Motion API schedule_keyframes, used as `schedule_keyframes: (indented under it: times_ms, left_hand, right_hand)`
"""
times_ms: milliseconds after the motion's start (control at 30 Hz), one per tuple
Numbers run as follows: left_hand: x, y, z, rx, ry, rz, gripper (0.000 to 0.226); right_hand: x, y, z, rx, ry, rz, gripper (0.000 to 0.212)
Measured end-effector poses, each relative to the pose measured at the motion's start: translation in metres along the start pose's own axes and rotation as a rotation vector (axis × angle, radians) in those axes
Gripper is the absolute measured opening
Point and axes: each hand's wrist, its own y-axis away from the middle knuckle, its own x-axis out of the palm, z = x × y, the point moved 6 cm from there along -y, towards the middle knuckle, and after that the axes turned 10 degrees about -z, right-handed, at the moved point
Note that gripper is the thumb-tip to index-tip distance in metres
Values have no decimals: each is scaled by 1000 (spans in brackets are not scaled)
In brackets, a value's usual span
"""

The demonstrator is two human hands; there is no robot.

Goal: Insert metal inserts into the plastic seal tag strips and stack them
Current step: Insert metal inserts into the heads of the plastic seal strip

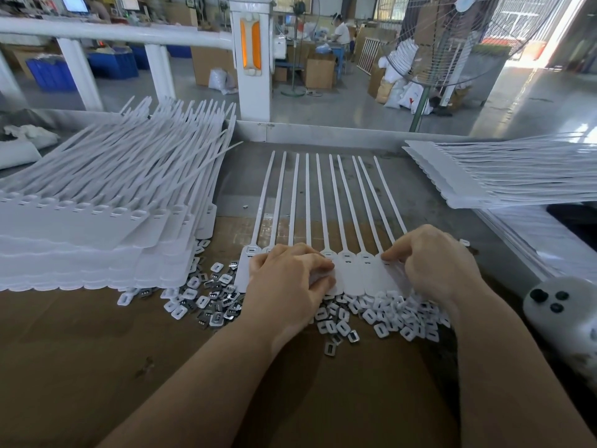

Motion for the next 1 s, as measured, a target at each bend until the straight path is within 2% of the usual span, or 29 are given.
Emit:
schedule_keyframes:
  times_ms: [167,333,433,633,800,1000]
  left_hand:
    - [0,0,0,3,-8,4,27]
    - [-1,0,-1,-5,-12,19,27]
    - [-2,1,-3,10,-20,26,29]
    - [-14,6,-29,194,-9,-50,19]
    - [-6,15,-55,404,124,124,17]
    - [3,20,-64,441,56,158,32]
  right_hand:
    - [-3,-2,-12,122,-173,-68,49]
    - [4,0,-5,52,-90,35,52]
    - [3,-1,-5,72,-122,-10,44]
    - [2,-5,-7,167,-316,-141,40]
    - [2,-5,-7,172,-334,-176,39]
    - [2,-5,-8,183,-345,-179,40]
